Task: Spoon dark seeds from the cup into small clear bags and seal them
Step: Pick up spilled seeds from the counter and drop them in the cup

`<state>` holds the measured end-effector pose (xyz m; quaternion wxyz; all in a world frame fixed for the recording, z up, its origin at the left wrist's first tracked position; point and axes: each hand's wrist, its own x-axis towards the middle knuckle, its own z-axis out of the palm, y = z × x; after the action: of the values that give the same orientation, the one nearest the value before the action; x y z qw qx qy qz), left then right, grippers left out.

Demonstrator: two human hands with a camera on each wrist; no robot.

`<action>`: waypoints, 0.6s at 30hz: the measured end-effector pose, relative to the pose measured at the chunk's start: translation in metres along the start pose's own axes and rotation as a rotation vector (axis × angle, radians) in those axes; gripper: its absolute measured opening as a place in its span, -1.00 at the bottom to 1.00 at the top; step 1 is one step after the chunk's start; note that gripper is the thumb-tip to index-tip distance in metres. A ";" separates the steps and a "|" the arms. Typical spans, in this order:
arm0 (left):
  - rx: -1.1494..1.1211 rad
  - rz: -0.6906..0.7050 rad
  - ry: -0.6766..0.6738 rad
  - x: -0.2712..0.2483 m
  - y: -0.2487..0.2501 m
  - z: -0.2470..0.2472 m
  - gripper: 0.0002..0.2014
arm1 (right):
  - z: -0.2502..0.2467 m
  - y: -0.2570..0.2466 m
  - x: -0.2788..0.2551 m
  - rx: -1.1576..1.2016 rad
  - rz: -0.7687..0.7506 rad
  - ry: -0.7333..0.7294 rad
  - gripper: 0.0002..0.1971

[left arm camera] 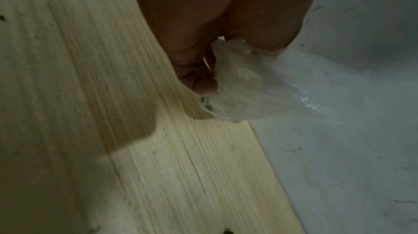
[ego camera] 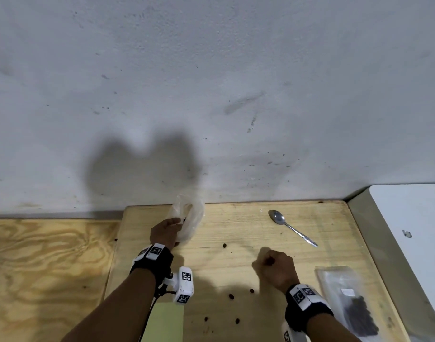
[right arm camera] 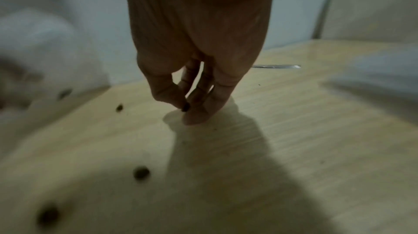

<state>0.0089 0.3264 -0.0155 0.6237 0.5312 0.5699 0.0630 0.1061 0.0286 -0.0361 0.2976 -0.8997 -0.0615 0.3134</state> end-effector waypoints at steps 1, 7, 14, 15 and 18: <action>-0.009 -0.003 -0.002 0.001 0.000 -0.001 -0.83 | -0.003 -0.004 0.000 0.232 0.028 -0.030 -0.92; -0.074 -0.028 0.007 0.006 -0.002 -0.003 -0.85 | -0.010 -0.041 0.013 1.030 0.309 -0.209 -0.79; -0.129 -0.058 -0.008 0.013 -0.008 -0.001 -0.90 | 0.017 -0.076 0.029 0.255 -0.049 -0.147 -0.60; -0.124 -0.058 -0.009 0.014 -0.009 -0.001 -0.90 | 0.024 -0.080 0.028 0.107 -0.142 -0.126 -0.63; -0.109 -0.058 0.000 0.014 -0.009 -0.002 -0.91 | 0.047 -0.071 0.035 0.059 -0.282 -0.123 -0.79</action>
<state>0.0076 0.3339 -0.0307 0.6534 0.4796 0.5808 0.0759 0.1109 0.1199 -0.0430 0.3607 -0.8520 -0.1963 0.3247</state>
